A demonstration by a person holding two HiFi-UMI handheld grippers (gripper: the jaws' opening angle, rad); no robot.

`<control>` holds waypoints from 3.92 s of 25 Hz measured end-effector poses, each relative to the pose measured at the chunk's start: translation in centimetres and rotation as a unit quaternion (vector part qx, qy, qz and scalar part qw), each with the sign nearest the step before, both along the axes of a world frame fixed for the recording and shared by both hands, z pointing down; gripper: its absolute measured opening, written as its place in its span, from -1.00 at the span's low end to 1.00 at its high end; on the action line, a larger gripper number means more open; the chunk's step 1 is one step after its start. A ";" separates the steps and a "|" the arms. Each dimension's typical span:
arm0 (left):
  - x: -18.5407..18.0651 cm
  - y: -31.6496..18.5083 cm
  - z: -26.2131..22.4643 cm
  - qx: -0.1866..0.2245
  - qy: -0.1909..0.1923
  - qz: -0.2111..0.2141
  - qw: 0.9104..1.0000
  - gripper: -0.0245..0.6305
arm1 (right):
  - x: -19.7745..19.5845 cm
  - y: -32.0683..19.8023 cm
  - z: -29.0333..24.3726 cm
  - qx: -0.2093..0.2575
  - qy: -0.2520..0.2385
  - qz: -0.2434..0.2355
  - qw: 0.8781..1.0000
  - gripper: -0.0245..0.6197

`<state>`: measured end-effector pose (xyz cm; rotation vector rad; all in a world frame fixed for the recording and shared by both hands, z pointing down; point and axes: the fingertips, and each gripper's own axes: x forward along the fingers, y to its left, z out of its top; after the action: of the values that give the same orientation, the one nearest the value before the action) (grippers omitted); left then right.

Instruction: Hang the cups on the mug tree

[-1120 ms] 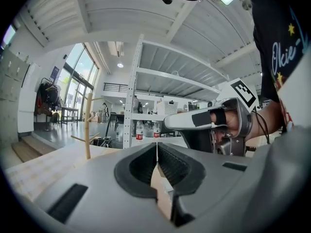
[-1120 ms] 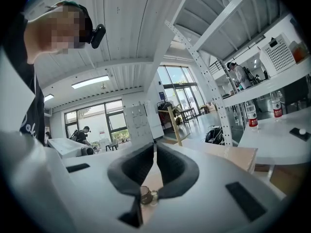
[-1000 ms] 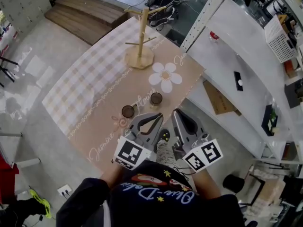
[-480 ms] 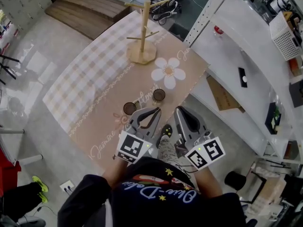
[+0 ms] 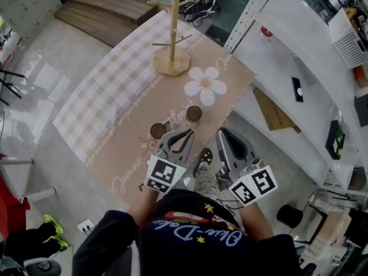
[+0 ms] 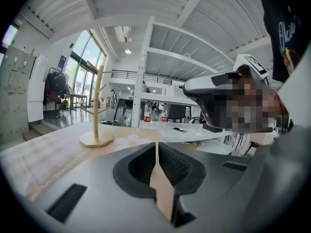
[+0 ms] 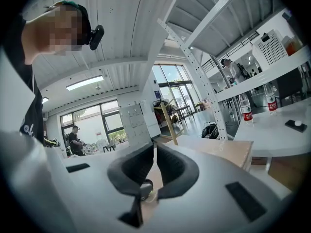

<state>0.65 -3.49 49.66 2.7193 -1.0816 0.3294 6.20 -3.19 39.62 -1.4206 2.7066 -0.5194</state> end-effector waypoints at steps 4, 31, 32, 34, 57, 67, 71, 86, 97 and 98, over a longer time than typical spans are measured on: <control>0.0 -0.3 1.1 -0.014 -0.006 -0.010 1.000 -0.66 | 0.2 0.0 0.1 -0.002 0.001 0.004 1.000 -0.84; 0.0 -2.0 7.4 -0.100 -0.052 -0.060 0.992 -0.60 | 1.4 0.4 -0.1 -0.001 0.002 0.016 1.000 -0.84; 0.0 -2.1 7.4 -0.099 -0.055 -0.064 0.991 -0.60 | 1.4 0.5 -0.1 -0.001 0.002 0.017 1.000 -0.84; 0.1 -2.2 7.7 -0.101 -0.059 -0.070 0.991 -0.60 | 1.5 0.5 -0.1 -0.001 0.001 0.017 1.000 -0.84; 0.3 -3.6 10.7 -0.149 -0.118 -0.116 0.975 -0.60 | 3.3 0.3 -0.4 0.003 -0.004 0.028 1.000 -0.84; 0.5 -4.1 10.9 -0.152 -0.124 -0.123 0.973 -0.61 | 4.1 0.1 -0.4 0.002 -0.004 0.035 0.999 -0.84; 0.5 -4.2 11.0 -0.147 -0.134 -0.128 0.972 -0.70 | 4.5 0.3 -0.2 -0.001 -0.003 0.039 0.999 -0.84; 0.6 -4.4 9.7 -0.108 -0.145 -0.126 0.975 -0.80 | 4.5 0.3 0.1 -0.008 -0.003 0.036 0.999 -0.84; 0.8 -4.1 8.9 -0.104 -0.118 -0.118 0.981 -0.81 | 4.8 0.5 0.3 -0.013 -0.004 0.038 0.999 -0.84; 0.9 -4.1 8.8 -0.104 -0.114 -0.116 0.981 -0.81 | 4.8 0.5 0.3 -0.014 -0.006 0.038 0.999 -0.84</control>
<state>1.55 -7.56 58.46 2.3853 -1.3262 0.6851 11.04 -2.67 39.91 -1.5149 2.6351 -0.5600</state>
